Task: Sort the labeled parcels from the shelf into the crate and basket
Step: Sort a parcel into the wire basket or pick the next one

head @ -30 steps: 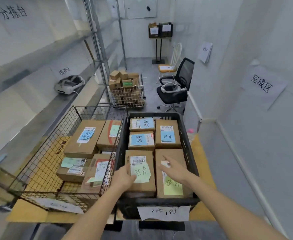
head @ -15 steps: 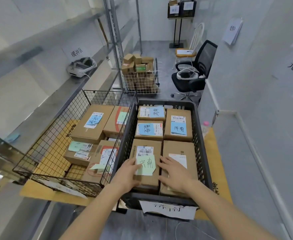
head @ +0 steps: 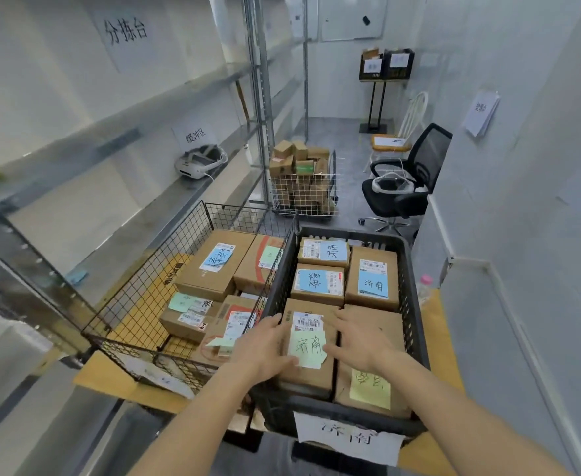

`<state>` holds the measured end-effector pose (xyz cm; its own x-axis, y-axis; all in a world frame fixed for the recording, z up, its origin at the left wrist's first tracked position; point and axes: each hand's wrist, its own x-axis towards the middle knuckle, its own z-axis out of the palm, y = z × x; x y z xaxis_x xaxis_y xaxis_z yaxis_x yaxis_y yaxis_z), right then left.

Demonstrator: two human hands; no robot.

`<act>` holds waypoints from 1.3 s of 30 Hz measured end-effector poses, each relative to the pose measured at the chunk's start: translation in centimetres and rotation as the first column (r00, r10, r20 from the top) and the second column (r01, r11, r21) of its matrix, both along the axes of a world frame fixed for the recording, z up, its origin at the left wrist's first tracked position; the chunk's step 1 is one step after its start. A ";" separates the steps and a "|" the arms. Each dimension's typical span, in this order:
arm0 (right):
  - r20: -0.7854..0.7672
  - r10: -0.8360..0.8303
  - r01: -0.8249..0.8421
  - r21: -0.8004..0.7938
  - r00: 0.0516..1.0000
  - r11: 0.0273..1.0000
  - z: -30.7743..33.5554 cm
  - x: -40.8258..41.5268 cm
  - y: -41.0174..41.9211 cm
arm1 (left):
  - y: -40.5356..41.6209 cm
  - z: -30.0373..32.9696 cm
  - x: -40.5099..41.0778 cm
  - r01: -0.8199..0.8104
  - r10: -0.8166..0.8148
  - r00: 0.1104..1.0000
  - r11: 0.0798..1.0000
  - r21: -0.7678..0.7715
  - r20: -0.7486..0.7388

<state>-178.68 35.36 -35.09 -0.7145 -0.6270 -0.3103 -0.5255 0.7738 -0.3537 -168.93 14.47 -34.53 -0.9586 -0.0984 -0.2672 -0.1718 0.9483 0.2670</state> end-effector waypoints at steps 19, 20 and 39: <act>-0.412 0.445 -0.585 -0.330 0.795 0.740 30.3 30.4 -30.4 | -21.9 29.9 42.0 -0.731 0.603 0.618 0.677 -0.086 -0.505; -0.422 0.475 -0.619 -0.327 0.772 0.714 31.4 33.6 -31.9 | -22.4 30.7 45.7 -0.767 0.631 0.581 0.636 -0.085 -0.514; -0.438 0.798 -0.908 -0.262 0.414 0.328 34.0 75.7 -45.8 | -24.8 30.7 90.5 -0.982 0.835 0.032 0.127 0.136 -0.549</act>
<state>-102.96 -10.44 -1.05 0.2934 -0.9325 0.2105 -0.8969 -0.3448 -0.2770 -78.46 -10.32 -3.83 0.0167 -0.9562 0.2924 -0.8882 0.1201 0.4435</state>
